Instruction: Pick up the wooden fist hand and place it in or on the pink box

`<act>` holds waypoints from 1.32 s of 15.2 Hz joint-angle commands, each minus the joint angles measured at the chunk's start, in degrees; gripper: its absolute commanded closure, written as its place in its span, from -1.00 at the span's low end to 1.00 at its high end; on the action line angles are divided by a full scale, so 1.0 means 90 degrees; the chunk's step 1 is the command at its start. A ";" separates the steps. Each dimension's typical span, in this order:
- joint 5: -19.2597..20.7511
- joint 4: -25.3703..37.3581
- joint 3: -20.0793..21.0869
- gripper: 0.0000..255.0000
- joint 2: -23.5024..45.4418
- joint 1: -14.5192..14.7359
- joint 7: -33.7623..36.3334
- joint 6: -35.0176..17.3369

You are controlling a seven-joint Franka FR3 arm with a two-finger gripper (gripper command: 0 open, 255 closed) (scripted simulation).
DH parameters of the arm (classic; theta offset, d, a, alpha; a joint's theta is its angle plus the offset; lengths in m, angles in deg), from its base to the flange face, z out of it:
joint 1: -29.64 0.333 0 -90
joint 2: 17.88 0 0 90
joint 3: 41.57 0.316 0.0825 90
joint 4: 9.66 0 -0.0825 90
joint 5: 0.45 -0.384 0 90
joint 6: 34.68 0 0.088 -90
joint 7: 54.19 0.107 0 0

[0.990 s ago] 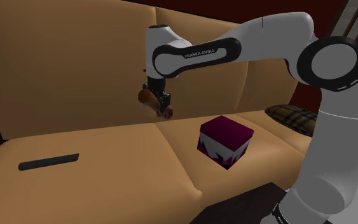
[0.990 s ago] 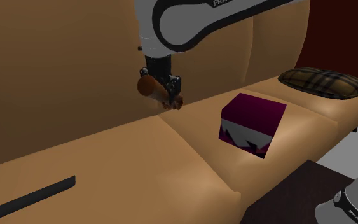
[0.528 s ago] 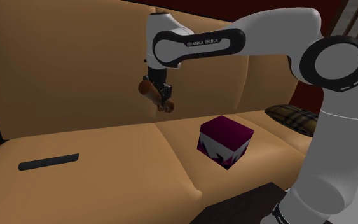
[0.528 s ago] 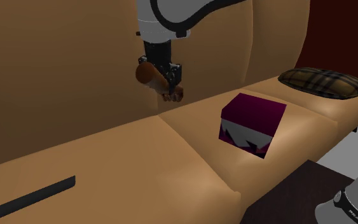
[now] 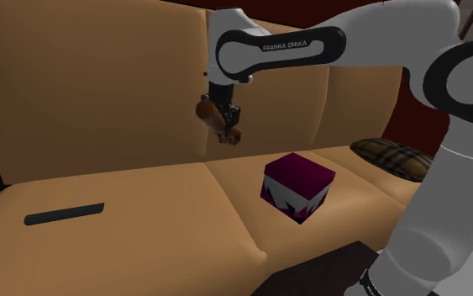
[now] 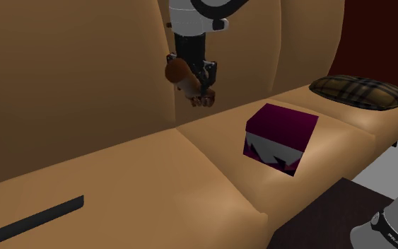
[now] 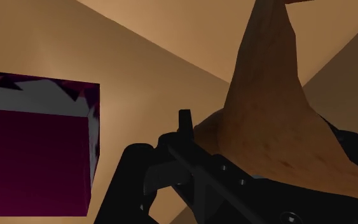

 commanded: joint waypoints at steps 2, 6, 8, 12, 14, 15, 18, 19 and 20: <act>-0.0400 -0.0914 -0.0143 1.00 -0.0804 -0.0268 -0.0451 -0.0282; -0.0841 -0.1944 -0.0453 1.00 -0.1782 -0.0454 -0.1078 -0.0500; -0.1010 -0.2404 -0.0643 1.00 -0.2238 -0.0503 -0.1390 -0.0562; -0.1234 -0.3229 -0.1062 1.00 -0.3091 -0.0559 -0.1993 -0.0609; -0.1291 -0.3597 -0.1284 1.00 -0.3493 -0.0583 -0.2284 -0.0600; -0.1306 -0.3771 -0.1397 1.00 -0.3688 -0.0597 -0.2427 -0.0588; -0.1303 -0.4251 -0.1744 1.00 -0.4253 -0.0650 -0.2849 -0.0528; -0.1286 -0.4397 -0.1863 1.00 -0.4434 -0.0673 -0.2988 -0.0500; -0.1262 -0.4537 -0.1983 1.00 -0.4612 -0.0700 -0.3127 -0.0469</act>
